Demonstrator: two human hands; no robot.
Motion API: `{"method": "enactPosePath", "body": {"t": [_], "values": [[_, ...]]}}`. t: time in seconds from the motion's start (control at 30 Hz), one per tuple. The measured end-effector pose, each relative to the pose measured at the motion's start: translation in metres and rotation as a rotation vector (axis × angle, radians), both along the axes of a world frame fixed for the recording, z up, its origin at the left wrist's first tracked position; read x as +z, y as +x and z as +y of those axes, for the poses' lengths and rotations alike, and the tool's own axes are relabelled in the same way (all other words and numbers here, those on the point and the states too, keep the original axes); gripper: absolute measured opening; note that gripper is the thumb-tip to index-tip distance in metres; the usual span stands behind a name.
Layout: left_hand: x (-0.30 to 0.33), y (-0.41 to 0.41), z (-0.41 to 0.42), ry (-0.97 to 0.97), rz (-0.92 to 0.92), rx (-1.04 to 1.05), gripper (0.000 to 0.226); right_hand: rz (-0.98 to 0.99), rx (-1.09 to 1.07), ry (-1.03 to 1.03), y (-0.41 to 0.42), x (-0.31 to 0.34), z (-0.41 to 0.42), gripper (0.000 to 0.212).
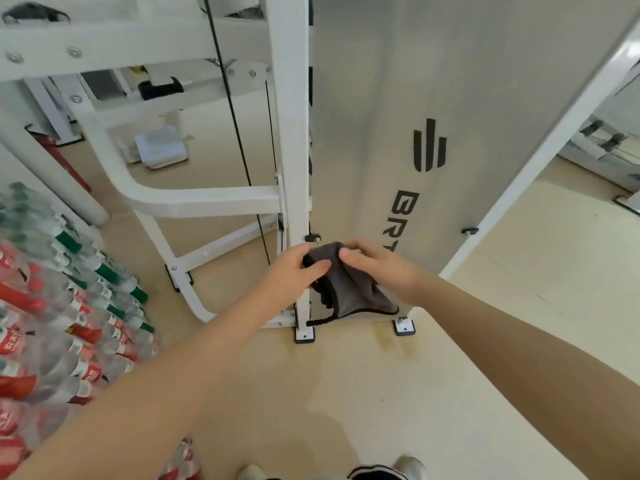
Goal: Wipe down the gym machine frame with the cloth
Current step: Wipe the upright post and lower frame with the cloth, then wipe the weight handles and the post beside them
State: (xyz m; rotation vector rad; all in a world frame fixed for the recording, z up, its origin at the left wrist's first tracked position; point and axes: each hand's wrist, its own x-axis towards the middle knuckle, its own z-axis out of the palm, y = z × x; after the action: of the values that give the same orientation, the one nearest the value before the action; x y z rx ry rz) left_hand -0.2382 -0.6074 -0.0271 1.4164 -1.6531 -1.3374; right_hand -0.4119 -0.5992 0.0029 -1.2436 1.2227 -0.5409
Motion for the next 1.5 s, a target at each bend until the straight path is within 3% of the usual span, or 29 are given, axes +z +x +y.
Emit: {"method": "enactPosePath", "body": {"t": [0.13,0.3,0.53,0.7,0.9,1.03,1.13,1.5], "values": [[-0.004,-0.08,-0.003,-0.059,-0.077,-0.039,0.001,0.169,0.048,-0.074,-0.079,-0.011,0.005,0.035],[-0.009,-0.189,-0.01,-0.029,-0.08,-0.023,0.006,0.168,-0.114,-0.049,-0.198,-0.014,-0.004,0.009],[-0.021,-0.295,-0.055,0.029,-0.127,0.004,0.006,0.056,-0.267,0.071,-0.307,-0.023,-0.049,0.002],[-0.045,-0.367,-0.105,0.115,-0.133,0.059,0.012,0.162,-0.321,0.127,-0.368,-0.039,-0.103,0.011],[-0.056,-0.44,-0.138,0.251,-0.129,-0.037,0.009,0.313,-0.173,0.167,-0.45,-0.029,-0.164,0.004],[-0.059,-0.481,-0.153,0.3,-0.104,-0.061,0.01,0.329,-0.119,0.154,-0.491,-0.039,-0.201,0.017],[-0.068,-0.512,-0.171,0.308,-0.094,0.045,0.003,0.347,-0.031,0.111,-0.513,-0.046,-0.233,0.023],[-0.071,-0.664,-0.26,0.335,0.042,0.538,0.008,0.411,0.381,-0.074,-0.63,-0.028,-0.365,0.024]]}}
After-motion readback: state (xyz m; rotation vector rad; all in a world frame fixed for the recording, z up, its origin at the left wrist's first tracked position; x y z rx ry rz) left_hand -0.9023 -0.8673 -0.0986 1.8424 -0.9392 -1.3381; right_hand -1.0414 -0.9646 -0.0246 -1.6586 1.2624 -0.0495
